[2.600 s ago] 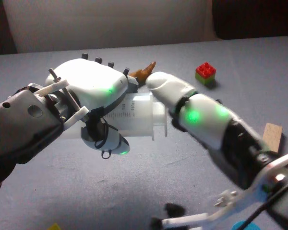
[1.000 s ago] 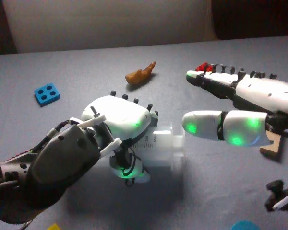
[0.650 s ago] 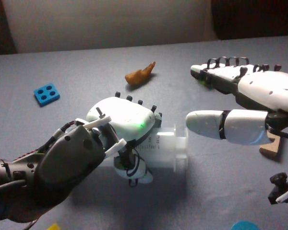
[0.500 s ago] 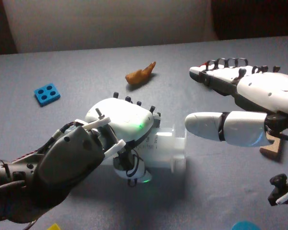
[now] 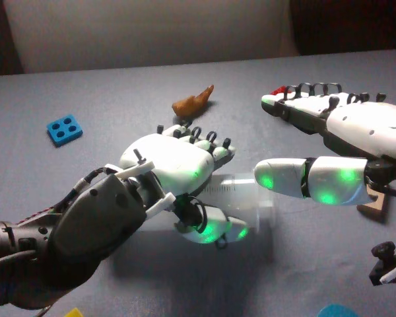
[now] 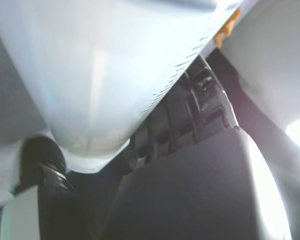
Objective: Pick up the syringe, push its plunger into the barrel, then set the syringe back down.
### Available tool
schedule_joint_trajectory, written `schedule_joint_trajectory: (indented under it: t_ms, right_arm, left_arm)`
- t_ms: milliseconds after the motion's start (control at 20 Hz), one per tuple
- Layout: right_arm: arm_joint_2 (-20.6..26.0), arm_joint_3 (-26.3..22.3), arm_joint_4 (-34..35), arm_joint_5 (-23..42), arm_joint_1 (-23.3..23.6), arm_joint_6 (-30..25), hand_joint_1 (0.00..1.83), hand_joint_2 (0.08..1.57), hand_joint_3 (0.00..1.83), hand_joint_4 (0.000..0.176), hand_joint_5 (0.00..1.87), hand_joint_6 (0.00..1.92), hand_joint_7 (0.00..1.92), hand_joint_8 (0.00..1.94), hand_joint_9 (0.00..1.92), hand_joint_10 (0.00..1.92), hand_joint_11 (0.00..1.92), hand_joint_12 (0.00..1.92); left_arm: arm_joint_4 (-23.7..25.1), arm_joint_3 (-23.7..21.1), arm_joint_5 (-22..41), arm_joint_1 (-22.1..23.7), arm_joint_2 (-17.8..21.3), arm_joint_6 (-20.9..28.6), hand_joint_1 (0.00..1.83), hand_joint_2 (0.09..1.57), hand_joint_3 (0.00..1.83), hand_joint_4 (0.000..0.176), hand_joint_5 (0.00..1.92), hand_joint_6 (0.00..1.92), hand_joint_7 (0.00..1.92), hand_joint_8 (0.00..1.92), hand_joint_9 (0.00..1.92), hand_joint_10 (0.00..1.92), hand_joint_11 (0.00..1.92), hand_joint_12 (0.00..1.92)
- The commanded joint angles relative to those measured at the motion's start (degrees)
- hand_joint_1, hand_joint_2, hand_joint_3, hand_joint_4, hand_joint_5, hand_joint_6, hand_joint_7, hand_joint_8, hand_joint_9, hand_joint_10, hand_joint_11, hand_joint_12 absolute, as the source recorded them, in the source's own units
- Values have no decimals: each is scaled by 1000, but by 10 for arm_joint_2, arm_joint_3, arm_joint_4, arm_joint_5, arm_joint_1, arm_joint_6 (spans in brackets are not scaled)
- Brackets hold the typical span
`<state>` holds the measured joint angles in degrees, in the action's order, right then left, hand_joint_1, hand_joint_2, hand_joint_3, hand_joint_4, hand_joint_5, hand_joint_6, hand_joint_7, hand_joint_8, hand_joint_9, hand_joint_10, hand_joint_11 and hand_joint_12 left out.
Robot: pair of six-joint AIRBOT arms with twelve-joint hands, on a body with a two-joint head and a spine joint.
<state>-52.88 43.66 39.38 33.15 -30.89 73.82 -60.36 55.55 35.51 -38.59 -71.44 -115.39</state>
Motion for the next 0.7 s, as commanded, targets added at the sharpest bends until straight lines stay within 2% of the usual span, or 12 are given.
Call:
schedule_joint_trajectory:
  t_ms: [0,100,200,400,500,650]
  right_arm:
    - [2,-2,-18,56,2,-2,50,1084,1,0,65,0,57,1,65,1,0,336]
    - [2,-2,-18,57,2,-1,53,1082,0,0,58,0,57,0,71,2,0,351]
    - [2,-2,-18,57,2,-1,61,1086,1,0,65,0,55,1,54,1,0,283]
    - [1,-3,-18,57,1,-1,55,1085,0,0,50,0,46,0,49,0,0,306]
    - [2,-3,-18,57,1,0,54,1081,0,0,45,0,34,1,32,1,0,235]
    - [2,-3,-18,57,-1,11,58,1072,0,0,57,0,47,2,45,2,0,278]
  left_arm:
    - [28,-2,34,9,2,1,78,992,0,0,38,0,39,0,50,0,0,212]
    - [28,-9,34,11,10,1,48,950,0,0,1,0,1,0,2,0,0,113]
    - [28,-17,34,12,18,1,69,941,0,0,0,0,0,0,0,0,0,116]
    - [27,-35,33,20,43,0,57,958,1,0,0,0,0,0,0,0,0,4]
    - [25,-44,31,27,60,0,6,963,3,0,0,0,0,0,0,0,0,0]
    - [-63,-73,41,46,94,-92,46,964,2,0,0,0,0,0,0,0,3,1]
